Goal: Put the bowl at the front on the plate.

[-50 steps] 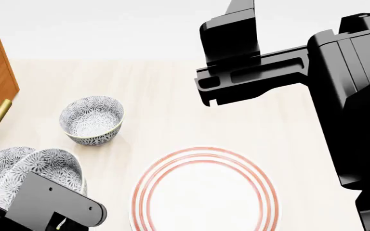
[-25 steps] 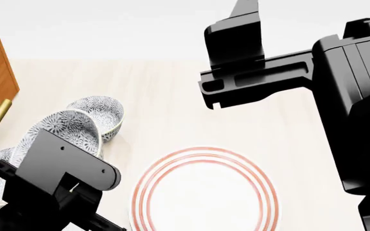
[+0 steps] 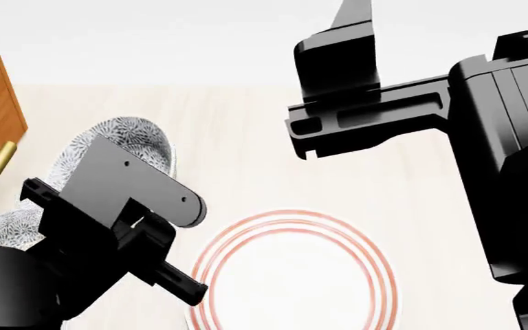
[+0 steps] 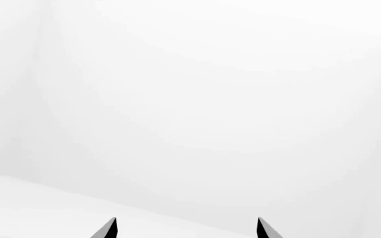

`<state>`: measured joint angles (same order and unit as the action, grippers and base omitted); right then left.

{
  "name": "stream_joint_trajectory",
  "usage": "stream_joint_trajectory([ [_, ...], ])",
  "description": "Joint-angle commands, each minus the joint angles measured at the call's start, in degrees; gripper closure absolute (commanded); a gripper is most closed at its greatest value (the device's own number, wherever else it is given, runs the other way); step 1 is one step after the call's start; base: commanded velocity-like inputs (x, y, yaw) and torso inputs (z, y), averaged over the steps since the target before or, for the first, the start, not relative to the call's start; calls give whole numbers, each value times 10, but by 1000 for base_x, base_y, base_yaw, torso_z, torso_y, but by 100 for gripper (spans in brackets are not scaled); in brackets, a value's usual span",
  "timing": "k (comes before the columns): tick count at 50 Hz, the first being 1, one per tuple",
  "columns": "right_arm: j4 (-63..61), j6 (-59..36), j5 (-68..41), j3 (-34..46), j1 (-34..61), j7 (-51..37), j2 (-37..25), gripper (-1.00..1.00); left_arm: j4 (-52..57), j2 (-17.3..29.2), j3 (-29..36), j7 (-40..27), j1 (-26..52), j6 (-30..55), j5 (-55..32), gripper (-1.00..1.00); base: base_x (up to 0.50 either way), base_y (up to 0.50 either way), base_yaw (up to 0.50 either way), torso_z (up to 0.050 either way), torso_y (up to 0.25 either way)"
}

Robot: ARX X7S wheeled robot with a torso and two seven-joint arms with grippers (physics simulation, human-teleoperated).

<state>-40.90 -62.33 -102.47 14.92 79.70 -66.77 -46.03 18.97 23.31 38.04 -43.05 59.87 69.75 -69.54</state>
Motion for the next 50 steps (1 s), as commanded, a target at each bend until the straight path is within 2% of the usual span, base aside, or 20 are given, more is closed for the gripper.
stream_joint_trajectory([
  [1,-1,2,-9,3,13,-9,-3,-100,-47,-24,34,40,39,-12,46,100,0,0,0,0,0],
  [27,13,-1,-15,26,47,-26,7,-100,-166,-78,91,142,88,-79,117,100,0,0,0,0,0],
  [42,22,-4,-11,37,63,-22,16,-100,-213,-122,111,161,100,-101,133,100,0,0,0,0,1],
  [50,15,0,-15,36,59,-25,11,-100,-257,-144,143,185,99,-129,165,100,0,0,0,0,0],
])
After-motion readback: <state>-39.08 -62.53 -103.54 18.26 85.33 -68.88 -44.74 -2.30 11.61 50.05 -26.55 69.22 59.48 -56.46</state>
